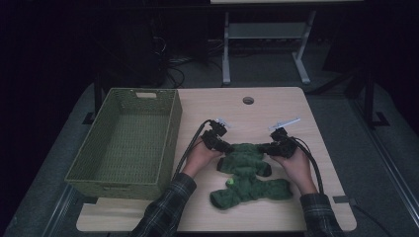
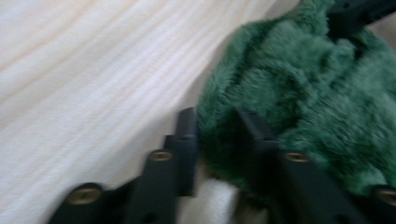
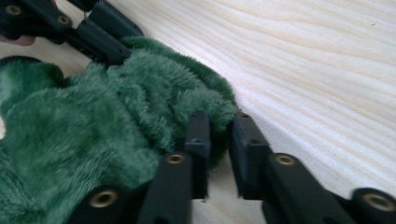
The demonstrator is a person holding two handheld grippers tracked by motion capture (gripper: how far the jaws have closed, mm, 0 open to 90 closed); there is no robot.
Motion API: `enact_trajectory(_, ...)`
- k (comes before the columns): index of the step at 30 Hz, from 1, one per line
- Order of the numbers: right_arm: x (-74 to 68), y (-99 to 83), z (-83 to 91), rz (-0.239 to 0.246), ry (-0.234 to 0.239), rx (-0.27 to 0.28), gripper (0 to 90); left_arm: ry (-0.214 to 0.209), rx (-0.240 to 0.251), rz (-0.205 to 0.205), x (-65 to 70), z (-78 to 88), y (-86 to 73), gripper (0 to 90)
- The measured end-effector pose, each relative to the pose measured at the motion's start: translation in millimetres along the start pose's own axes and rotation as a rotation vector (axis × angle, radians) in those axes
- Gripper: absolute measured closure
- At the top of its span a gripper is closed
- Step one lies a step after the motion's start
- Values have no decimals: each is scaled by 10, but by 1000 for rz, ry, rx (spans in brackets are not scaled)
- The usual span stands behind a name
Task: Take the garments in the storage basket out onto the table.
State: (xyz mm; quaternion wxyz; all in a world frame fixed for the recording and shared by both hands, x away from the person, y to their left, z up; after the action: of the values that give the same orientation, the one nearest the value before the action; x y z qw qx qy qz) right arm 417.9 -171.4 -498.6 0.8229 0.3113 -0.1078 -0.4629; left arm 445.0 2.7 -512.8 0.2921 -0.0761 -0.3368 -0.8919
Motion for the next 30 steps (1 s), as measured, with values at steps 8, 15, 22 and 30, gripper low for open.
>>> enact_trajectory(8,-21,30,85,22,-19,18,837,14,29,-35,61,134,35,870)
enact_trajectory(15,39,198,372,41,-70,122,832,99,225,-71,101,507,226,870)
enact_trajectory(22,89,224,269,22,-72,106,802,130,210,-50,-29,439,144,863)
enact_trajectory(30,86,122,24,17,-51,6,809,149,156,-31,-153,299,9,851)
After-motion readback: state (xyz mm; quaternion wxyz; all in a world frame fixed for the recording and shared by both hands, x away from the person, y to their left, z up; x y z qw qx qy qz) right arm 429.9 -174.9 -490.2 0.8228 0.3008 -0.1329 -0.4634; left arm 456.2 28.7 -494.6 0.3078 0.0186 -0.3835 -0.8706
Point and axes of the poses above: each handheld gripper's, and its own axes: z roughly backward along the jaws, y roughly out of its top, x roughly to its right, the point moved 7 cm from there along -z, roughly forward along the jaws, and after that the axes turned 7 degrees about -y, right-handed, at the moved point
